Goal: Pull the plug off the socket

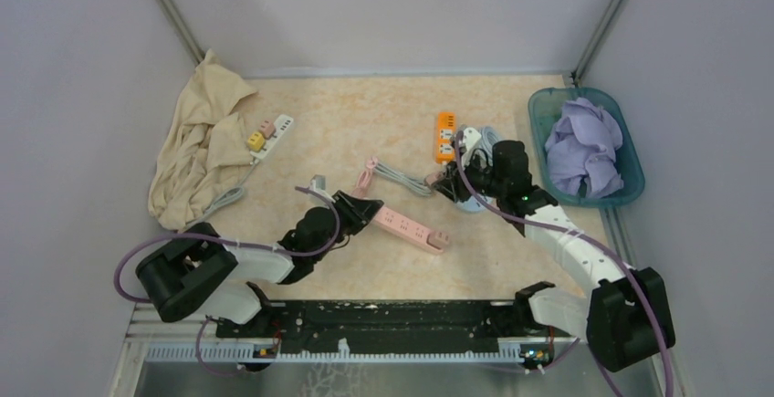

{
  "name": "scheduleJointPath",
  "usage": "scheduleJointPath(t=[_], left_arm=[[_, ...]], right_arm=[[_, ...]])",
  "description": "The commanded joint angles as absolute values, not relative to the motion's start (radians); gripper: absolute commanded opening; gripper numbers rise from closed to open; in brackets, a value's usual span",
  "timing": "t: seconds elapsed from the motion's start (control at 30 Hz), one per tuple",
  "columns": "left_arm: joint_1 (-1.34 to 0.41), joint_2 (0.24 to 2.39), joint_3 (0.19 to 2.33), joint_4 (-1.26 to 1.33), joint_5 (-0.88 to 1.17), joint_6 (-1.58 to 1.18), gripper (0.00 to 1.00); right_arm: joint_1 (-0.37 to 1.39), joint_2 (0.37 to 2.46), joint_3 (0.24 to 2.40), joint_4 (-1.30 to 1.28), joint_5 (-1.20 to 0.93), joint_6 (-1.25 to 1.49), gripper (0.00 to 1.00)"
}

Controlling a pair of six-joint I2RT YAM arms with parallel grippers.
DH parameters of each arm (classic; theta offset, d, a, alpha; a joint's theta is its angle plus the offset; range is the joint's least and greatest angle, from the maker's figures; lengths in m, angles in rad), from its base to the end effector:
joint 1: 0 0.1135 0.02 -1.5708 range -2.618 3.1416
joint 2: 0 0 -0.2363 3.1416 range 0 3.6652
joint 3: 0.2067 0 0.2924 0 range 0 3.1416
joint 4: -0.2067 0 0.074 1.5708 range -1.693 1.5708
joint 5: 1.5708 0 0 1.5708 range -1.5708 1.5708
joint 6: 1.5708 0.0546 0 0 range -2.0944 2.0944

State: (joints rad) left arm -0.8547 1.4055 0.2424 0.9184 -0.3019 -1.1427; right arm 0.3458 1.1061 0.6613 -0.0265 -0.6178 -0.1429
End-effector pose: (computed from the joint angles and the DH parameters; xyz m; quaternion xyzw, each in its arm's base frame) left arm 0.1908 -0.1946 0.0771 -0.2034 0.7578 -0.4475 0.4291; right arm 0.2751 0.1327 0.2020 -0.3506 0.7497 0.3083 0.4689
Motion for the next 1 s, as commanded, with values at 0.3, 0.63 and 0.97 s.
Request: scheduleJointPath(t=[0.3, 0.63, 0.97], left_arm=[[-0.846, 1.421, 0.183, 0.750, -0.284, -0.973, 0.00], [-0.845, 1.411, 0.172, 0.758, -0.277, -0.969, 0.00], [-0.846, 1.419, 0.163, 0.780, -0.267, -0.974, 0.00]], right_arm=[[0.337, 1.194, 0.683, 0.153, -0.029, 0.101, 0.00], [0.323, 1.289, 0.702, 0.212, 0.093, 0.140, 0.10], [0.322, 1.341, 0.708, 0.233, 0.123, 0.158, 0.39]])
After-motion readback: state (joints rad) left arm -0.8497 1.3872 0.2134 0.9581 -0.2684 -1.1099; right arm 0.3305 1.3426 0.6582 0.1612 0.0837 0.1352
